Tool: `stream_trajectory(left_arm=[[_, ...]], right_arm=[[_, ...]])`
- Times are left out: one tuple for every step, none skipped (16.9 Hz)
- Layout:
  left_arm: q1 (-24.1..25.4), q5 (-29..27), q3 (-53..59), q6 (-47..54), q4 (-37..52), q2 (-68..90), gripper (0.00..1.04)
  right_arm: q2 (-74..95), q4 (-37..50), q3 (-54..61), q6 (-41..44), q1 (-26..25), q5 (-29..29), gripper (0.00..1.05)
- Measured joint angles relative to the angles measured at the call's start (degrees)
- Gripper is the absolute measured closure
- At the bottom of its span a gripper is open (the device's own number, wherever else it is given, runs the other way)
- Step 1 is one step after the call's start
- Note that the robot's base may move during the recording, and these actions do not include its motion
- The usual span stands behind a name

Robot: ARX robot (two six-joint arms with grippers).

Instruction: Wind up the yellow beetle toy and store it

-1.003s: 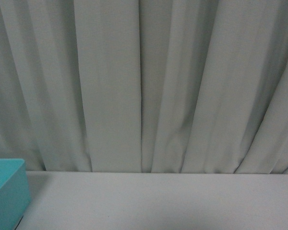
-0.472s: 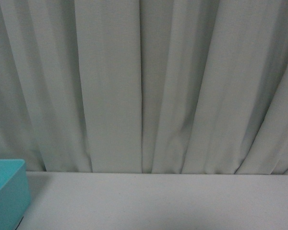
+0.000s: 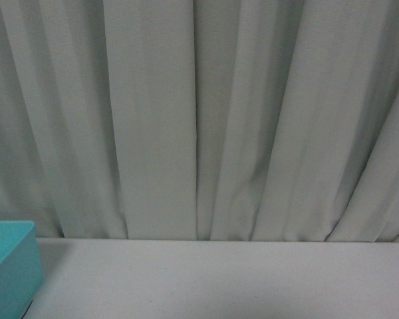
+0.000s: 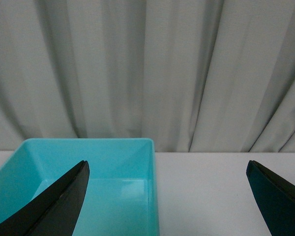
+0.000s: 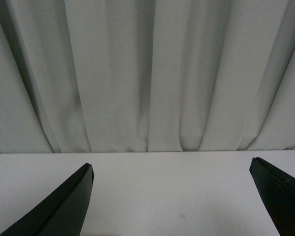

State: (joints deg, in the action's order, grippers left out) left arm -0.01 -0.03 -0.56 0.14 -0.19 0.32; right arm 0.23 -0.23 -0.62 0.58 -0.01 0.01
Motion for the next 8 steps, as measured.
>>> stream_trajectory(left_arm=[[0.0,0.0,0.0,0.0,0.0,0.0,0.07],[0.0,0.0,0.0,0.0,0.0,0.0,0.07],[0.0,0.0,0.0,0.0,0.0,0.0,0.07],[0.0,0.0,0.0,0.0,0.0,0.0,0.07],[0.0,0.0,0.0,0.0,0.0,0.0,0.07],[0.0,0.0,0.0,0.0,0.0,0.0,0.07],[0.0,-0.2,0.0,0.0,0.0,0.0,0.07],[0.0,0.0,0.0,0.0,0.0,0.0,0.07]], right_arm=[[0.0,0.0,0.0,0.0,0.0,0.0,0.07],[0.5,1.5,0.0,0.0,0.5,2.2,0.07],[8.1,16.3,0.0,0.4,-0.8,9.8,0.07],[21.0,28.3,-0.5,0.4,-9.0,7.7,0.07],[32.9,38.7,-1.5,1.0,-13.9,3.5,0.07],[44.9,48.9,-5.3,2.0,-15.0,-3.6,0.07],[53.2,55.1,-10.0,3.7,-14.4,-9.0,0.07],[60.1,58.9,-13.9,5.9,-13.6,-13.9,0.07]])
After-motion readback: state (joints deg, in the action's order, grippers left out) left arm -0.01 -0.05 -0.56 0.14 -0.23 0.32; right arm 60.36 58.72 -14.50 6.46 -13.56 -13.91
